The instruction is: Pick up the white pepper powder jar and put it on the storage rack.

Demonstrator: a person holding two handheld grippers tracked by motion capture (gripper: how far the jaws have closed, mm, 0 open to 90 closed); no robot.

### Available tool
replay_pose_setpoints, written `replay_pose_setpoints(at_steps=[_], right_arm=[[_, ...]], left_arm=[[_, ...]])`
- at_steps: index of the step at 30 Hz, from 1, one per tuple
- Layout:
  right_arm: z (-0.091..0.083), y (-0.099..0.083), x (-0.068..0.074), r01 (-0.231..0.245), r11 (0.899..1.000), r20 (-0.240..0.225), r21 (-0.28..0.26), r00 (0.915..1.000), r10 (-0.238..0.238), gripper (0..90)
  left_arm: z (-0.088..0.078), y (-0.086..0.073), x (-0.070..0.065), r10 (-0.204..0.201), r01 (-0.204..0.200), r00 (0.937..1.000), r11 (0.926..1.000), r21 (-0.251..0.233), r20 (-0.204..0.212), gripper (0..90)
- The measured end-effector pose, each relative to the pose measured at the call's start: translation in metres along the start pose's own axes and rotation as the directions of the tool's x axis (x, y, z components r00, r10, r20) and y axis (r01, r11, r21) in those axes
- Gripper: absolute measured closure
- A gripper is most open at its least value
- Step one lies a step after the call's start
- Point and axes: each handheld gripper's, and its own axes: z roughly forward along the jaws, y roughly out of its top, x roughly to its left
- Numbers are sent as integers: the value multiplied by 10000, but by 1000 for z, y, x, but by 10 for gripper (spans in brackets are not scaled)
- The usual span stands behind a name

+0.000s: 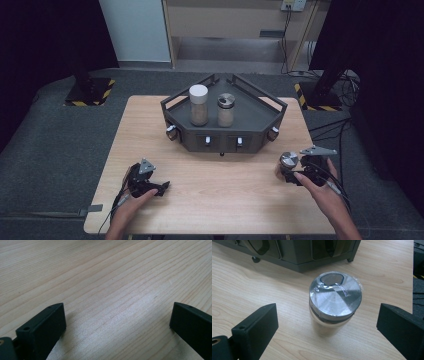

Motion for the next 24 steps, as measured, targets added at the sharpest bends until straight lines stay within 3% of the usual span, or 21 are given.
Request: replay_pose_setpoints(at_steps=[24], right_arm=[[11,-18,-5,-369,9991,-36,209,9993,369,38]], left_arm=[[0,0,0,0,0,10000,10000,-1,-3,0]])
